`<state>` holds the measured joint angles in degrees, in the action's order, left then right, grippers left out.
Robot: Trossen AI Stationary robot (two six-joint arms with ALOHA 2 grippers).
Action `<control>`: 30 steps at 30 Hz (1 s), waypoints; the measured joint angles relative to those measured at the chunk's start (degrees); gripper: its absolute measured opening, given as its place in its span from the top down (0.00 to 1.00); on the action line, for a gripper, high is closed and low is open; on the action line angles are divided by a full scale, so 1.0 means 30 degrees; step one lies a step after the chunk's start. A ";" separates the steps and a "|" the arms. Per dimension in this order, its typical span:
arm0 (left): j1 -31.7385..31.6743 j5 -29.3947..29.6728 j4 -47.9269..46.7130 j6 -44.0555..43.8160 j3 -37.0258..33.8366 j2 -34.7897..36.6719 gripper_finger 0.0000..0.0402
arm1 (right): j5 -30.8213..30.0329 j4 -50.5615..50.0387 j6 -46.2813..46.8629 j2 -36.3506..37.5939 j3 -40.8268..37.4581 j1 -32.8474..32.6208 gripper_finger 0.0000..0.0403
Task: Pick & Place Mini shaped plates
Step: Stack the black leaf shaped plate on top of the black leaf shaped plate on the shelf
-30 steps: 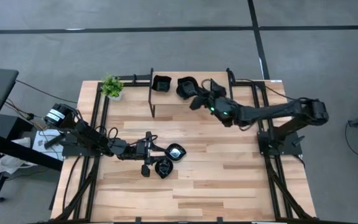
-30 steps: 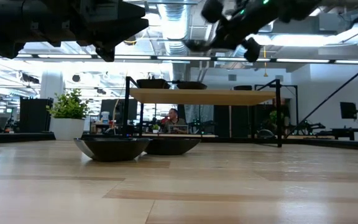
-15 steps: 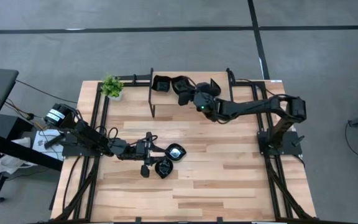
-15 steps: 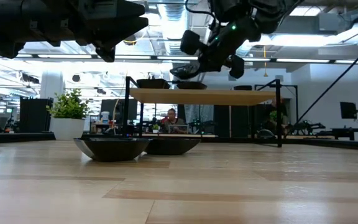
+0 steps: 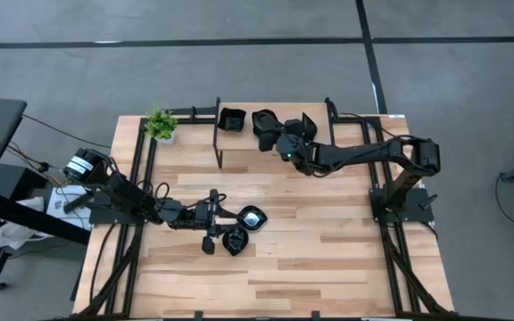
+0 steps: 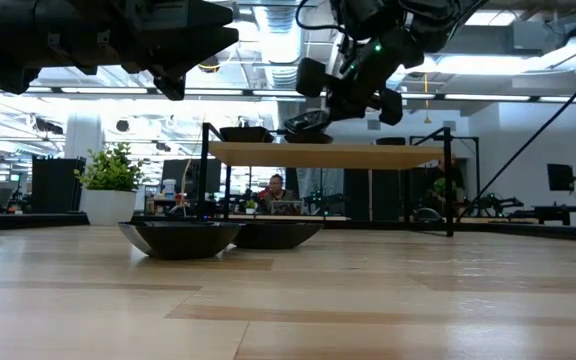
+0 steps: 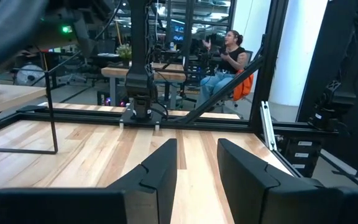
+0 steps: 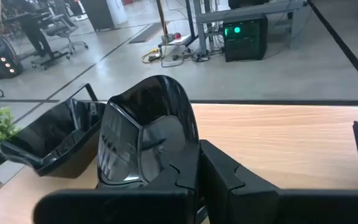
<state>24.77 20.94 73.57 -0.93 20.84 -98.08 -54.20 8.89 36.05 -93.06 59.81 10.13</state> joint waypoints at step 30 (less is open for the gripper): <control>0.0007 -0.0003 -0.0082 0.0000 0.0000 0.0000 0.71 | -0.0980 -0.1062 -0.5801 0.2975 -0.0026 -0.2645 0.85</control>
<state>24.80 20.93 73.32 -0.93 20.84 -98.08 -57.14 5.71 18.65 -84.13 59.73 2.20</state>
